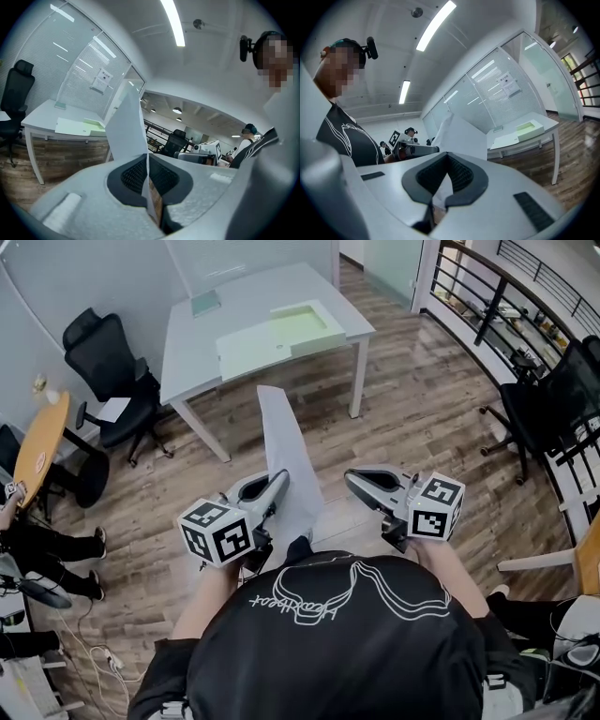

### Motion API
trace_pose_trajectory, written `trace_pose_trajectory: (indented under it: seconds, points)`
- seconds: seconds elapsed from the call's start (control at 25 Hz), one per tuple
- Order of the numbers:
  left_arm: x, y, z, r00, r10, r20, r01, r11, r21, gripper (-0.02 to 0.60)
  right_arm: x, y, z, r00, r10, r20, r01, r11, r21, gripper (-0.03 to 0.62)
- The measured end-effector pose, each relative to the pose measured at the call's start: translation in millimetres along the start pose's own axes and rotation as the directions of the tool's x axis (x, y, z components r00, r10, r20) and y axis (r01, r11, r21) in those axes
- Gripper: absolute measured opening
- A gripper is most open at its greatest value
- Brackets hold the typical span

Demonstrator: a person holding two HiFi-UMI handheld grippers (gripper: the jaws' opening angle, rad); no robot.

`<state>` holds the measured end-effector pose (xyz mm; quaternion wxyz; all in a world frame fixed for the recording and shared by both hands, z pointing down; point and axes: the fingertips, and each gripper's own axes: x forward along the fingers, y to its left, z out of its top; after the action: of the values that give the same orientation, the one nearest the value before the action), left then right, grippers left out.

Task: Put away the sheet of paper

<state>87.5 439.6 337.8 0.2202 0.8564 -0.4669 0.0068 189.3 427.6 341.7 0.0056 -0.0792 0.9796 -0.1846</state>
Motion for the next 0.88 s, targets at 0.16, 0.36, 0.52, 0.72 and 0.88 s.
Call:
trace_pose_trajectory:
  seconds: [0.16, 0.36, 0.52, 0.72, 0.88]
  points:
    - [22.4, 44.7, 17.6, 1.0, -0.01, -0.026, 0.009, 1.0, -0.019, 0.012, 32.9, -38.2, 5.5, 1.0, -0.022, -0.022, 0.022, 0.999, 0.023, 0.009]
    - [50.4, 106.8, 46.2, 0.997, -0.021, -0.07, 0.019, 0.999, -0.043, 0.011, 78.6, -89.0, 22.5, 0.999, -0.045, -0.024, 0.046, 0.996, 0.075, 0.009]
    - [70.7, 161.8, 71.7, 0.996, -0.03, -0.081, 0.024, 0.996, -0.082, 0.012, 117.5, -131.9, 32.0, 0.996, -0.071, -0.045, 0.076, 0.991, 0.111, 0.009]
    - [91.4, 234.1, 95.8, 0.995, -0.04, -0.09, 0.029, 0.993, -0.114, 0.011, 174.4, -183.4, 39.2, 0.993, -0.087, -0.08, 0.098, 0.985, 0.14, 0.009]
    - [103.7, 290.4, 110.4, 0.994, -0.046, -0.097, 0.033, 0.991, -0.129, 0.011, 220.7, -216.9, 49.7, 0.993, -0.086, -0.078, 0.096, 0.986, 0.136, 0.009]
